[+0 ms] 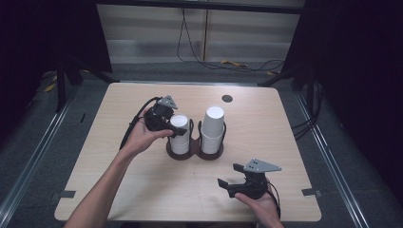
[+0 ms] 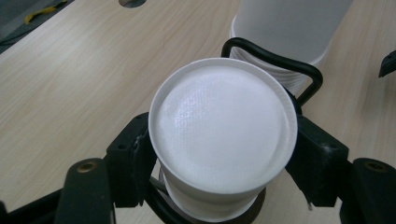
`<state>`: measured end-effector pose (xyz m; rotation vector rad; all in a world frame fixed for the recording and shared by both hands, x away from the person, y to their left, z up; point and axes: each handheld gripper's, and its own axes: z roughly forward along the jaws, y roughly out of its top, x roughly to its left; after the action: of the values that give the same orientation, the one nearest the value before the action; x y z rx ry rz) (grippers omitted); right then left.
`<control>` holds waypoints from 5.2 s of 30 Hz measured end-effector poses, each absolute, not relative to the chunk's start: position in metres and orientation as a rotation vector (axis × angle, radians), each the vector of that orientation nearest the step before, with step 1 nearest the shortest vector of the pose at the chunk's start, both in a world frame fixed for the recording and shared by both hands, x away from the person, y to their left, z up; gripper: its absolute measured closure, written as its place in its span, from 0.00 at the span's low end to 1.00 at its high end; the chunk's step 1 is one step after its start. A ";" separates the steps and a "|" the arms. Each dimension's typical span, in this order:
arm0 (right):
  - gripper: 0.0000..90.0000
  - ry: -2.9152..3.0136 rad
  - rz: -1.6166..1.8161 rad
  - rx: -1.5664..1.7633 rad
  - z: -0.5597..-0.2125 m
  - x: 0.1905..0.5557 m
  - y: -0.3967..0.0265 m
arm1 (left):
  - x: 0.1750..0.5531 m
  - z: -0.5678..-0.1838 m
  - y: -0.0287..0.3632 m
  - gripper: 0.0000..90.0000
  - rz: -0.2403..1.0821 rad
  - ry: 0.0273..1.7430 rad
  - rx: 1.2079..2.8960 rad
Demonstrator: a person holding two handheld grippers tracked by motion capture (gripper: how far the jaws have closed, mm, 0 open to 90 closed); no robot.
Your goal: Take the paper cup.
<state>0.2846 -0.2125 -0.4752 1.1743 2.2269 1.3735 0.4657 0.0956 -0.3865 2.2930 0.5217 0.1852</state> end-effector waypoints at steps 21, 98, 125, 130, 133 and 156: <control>0.16 2.225 1.376 1.179 -0.476 0.285 -0.213 | 0.462 -0.371 0.101 0.35 0.211 0.524 2.237; 0.16 2.225 1.384 1.191 -0.475 0.288 -0.211 | 0.411 -0.319 0.146 0.36 0.228 0.388 1.988; 0.15 2.205 1.489 1.054 -0.453 0.290 -0.197 | 0.378 -0.367 0.150 0.36 0.183 0.346 2.037; 0.15 2.210 1.512 1.008 -0.445 0.292 -0.190 | 0.377 -0.379 0.150 0.36 0.154 0.355 2.028; 0.15 2.221 1.521 0.982 -0.446 0.295 -0.184 | 0.376 -0.384 0.149 0.36 0.129 0.338 2.019; 0.15 2.219 1.656 0.866 -0.447 0.303 -0.158 | 0.369 -0.401 0.142 0.36 0.023 0.318 1.980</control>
<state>0.3034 -0.1576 -0.4470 0.8663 2.2187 1.6561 0.3694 0.1425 -0.4012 1.9804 0.3179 0.0232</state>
